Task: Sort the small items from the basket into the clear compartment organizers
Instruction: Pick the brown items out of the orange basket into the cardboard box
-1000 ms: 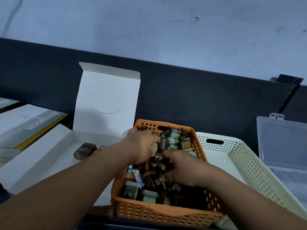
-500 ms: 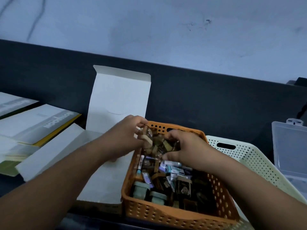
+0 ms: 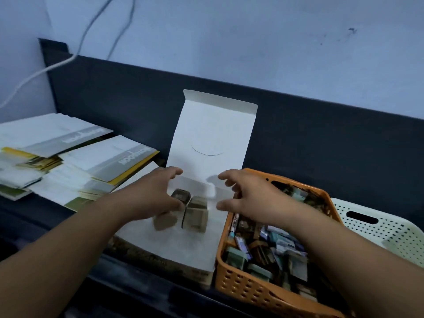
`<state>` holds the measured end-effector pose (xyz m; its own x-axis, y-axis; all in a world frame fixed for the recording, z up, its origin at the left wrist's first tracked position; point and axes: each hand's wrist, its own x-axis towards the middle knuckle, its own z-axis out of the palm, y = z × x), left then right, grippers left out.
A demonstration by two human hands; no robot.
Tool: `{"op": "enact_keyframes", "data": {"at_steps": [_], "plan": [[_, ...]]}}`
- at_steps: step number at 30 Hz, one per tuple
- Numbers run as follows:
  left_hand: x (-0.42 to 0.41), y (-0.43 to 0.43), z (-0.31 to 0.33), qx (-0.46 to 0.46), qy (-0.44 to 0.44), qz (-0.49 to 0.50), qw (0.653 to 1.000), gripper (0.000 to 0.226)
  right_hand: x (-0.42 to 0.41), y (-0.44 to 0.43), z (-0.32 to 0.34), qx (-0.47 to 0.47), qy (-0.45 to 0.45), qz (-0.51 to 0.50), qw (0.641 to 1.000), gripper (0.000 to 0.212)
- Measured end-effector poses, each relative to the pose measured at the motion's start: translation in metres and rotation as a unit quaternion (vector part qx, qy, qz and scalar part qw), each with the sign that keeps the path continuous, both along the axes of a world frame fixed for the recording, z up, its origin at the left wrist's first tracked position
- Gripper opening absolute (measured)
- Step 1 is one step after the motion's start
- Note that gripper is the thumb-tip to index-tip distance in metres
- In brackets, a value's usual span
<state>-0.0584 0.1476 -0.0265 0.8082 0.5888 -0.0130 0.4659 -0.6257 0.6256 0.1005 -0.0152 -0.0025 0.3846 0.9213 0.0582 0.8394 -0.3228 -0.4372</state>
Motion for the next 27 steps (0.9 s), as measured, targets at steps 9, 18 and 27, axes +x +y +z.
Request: {"op": "enact_keyframes", "data": {"at_steps": [9,18,27], "plan": [[0.066,-0.077,0.019,0.024,-0.043,-0.206,0.977,0.057,0.042,-0.102,-0.004,-0.162,-0.022,-0.090,0.982,0.042],[0.109,-0.111,-0.006,0.249,0.147,-0.331,0.898,0.032,0.023,-0.116,-0.016,-0.242,-0.049,-0.024,0.969,0.058],[0.105,-0.101,-0.002,0.120,0.066,-0.300,0.944,0.050,0.036,-0.116,-0.013,-0.107,0.063,-0.067,0.990,0.040]]}}
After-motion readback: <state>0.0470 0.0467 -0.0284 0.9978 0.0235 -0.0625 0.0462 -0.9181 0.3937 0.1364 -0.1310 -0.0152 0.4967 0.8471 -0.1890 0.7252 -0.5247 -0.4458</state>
